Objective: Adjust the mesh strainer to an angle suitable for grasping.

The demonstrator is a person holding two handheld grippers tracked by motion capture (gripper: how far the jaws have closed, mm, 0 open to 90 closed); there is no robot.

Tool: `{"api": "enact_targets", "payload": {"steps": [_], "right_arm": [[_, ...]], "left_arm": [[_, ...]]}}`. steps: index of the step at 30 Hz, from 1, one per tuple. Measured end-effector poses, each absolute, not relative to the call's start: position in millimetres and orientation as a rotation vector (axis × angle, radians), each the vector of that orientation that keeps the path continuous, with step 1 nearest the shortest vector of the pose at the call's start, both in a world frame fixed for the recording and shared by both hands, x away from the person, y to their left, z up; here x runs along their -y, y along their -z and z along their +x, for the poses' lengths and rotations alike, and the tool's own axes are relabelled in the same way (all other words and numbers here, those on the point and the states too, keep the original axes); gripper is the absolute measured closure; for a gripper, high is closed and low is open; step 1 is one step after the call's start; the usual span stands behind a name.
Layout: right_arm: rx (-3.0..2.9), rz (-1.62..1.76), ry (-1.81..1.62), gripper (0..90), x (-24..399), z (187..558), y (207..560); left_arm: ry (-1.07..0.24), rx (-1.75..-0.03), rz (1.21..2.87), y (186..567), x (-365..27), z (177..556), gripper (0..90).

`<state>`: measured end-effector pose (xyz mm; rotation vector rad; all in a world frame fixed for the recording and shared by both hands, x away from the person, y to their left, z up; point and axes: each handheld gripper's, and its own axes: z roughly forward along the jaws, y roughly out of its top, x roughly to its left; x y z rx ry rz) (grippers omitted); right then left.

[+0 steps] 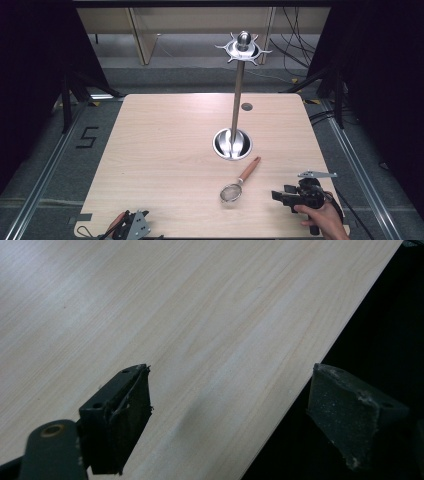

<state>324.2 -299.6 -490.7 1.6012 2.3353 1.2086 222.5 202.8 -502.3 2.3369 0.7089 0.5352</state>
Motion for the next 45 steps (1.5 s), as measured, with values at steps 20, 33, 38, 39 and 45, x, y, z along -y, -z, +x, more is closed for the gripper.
{"api": "enact_targets", "payload": {"steps": [20,33,38,39,45], "right_arm": [[-2.344,1.558,-1.11,32.6,281.7,343.6,482.7],[-2.373,1.516,-1.007,32.0,248.6,372.8,472.9],[-2.398,1.483,-0.992,32.0,230.9,386.0,471.9],[-2.397,1.481,-0.998,31.9,229.2,389.0,472.5],[-2.383,1.589,-0.949,29.9,216.2,398.8,474.5]], "left_arm": [[-0.537,-0.719,2.33,504.5,-202.7,223.9,16.7],[-0.532,-0.726,2.337,503.6,-203.3,224.0,16.7],[-0.532,-0.721,2.329,504.1,-203.3,224.0,16.7],[-0.532,-0.721,2.331,504.3,-203.3,224.1,16.7],[-0.531,-0.72,2.333,504.4,-202.8,223.8,16.7]]}}
